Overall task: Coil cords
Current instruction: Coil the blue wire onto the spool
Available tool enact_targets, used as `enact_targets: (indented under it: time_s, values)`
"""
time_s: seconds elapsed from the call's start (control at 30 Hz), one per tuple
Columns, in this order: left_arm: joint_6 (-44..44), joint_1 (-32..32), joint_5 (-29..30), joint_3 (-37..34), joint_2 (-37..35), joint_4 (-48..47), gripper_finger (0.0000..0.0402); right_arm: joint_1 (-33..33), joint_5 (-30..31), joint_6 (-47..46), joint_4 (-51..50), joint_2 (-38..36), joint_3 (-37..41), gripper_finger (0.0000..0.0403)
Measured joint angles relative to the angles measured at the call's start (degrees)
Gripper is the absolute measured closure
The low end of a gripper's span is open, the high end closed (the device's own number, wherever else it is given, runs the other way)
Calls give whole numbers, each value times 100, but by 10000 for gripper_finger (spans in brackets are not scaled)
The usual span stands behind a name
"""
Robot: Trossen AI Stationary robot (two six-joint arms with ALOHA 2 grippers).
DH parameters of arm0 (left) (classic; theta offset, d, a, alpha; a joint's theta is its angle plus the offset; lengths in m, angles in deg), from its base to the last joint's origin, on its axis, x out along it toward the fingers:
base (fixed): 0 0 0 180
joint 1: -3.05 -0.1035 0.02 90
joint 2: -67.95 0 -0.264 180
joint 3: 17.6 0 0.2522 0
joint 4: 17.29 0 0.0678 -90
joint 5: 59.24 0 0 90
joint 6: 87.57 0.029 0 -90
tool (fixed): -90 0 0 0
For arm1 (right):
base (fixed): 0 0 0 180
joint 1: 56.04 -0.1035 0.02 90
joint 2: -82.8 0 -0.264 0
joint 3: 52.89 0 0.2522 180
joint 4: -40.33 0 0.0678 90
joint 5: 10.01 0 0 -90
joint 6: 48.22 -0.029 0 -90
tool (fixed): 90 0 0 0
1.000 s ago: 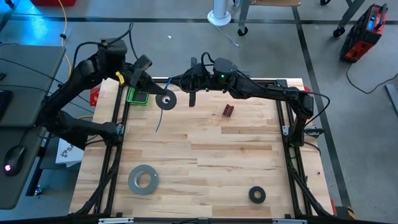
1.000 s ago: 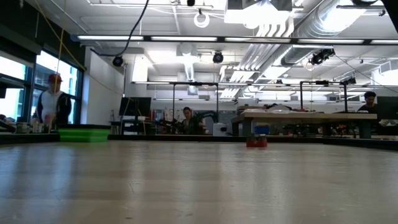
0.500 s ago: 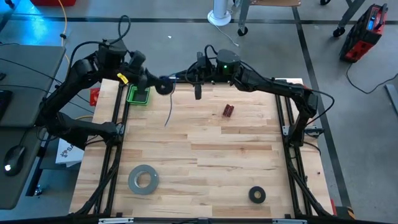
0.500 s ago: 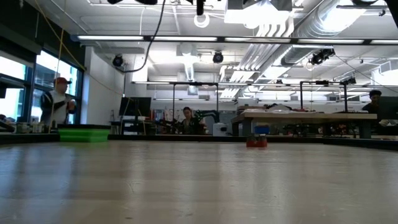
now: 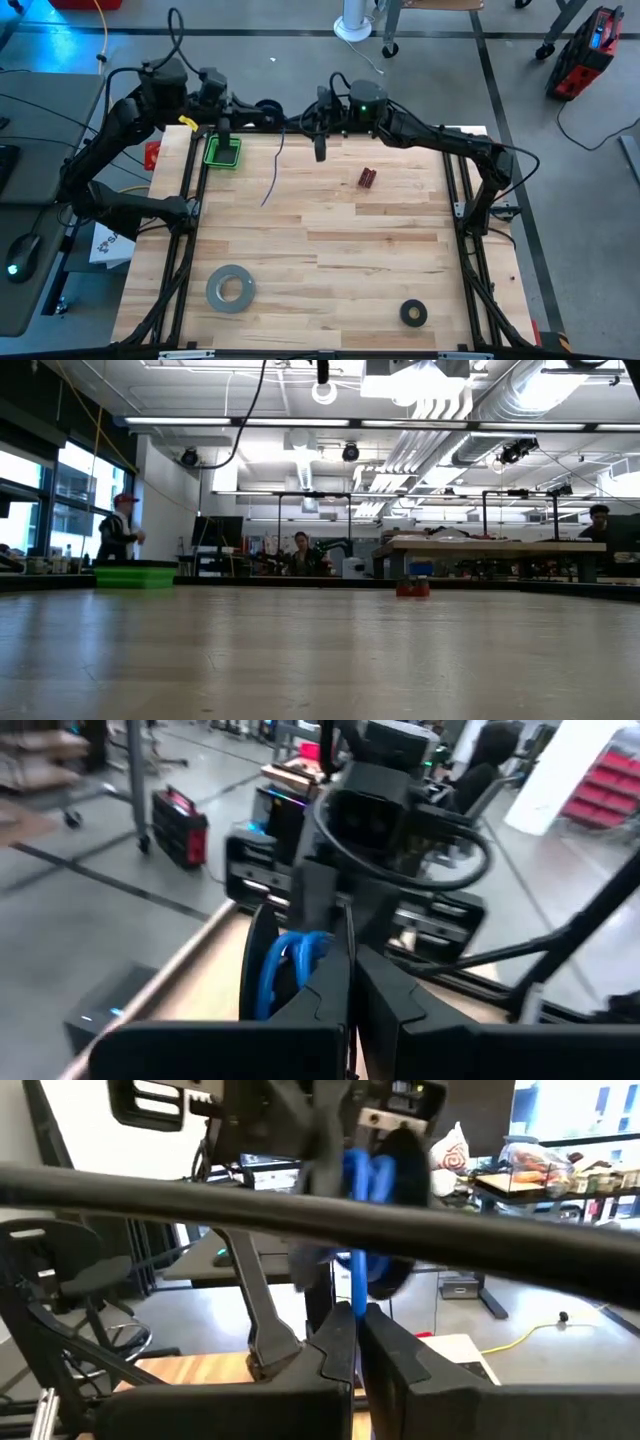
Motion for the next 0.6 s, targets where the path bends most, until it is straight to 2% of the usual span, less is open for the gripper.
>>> enact_targets:
  time_s: [0.23, 0.47, 0.6]
  values:
    - [317, 2, 163, 0, 1, 241, 401, -77, 90, -222, -9, 0, 0, 401]
    - [277, 0, 166, 0, -3, 604, 401, -88, 103, -313, -273, 4, -4, 350]
    - [271, 0, 121, 0, -37, 694, 401, -88, 105, -302, -268, 2, -4, 339]
